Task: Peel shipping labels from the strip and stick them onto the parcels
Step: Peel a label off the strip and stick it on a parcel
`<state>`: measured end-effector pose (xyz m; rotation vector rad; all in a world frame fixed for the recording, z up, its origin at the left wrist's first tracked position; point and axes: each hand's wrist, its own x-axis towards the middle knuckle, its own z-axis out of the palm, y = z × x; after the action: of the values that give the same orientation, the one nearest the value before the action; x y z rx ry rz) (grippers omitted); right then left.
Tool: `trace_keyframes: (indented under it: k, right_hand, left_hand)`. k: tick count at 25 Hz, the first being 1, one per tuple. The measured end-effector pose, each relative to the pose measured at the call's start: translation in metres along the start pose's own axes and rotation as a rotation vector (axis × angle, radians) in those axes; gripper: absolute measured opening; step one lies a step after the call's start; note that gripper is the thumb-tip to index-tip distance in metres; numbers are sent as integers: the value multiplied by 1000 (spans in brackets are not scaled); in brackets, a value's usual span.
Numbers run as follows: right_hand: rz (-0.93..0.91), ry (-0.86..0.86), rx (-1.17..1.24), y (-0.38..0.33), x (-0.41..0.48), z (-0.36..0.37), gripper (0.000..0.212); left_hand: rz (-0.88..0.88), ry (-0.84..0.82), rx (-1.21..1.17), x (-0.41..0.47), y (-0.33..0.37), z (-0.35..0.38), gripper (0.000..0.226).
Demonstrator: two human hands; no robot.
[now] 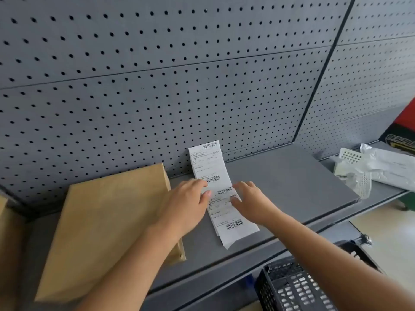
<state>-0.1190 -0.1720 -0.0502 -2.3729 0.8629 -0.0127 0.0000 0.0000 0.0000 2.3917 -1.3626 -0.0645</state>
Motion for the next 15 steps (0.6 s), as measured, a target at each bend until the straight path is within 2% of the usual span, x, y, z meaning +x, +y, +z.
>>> trace_keyframes:
  k: [5,10,12,15]
  right_hand:
    - [80,62,-214,-6,28,13,73]
    - [129,97,-99,-9,44,18,82]
    - [132,130,-26,-8,44,20,71]
    - [132,212,101,-3,39,17,24]
  left_hand:
    - [-57,-70,118,17,-2,10,36]
    - [-101,-93,159,19,-7,14,37]
    - [-116,-86,154,19,-7,15,38]
    - [-145,-66,132,19,-9,16,38]
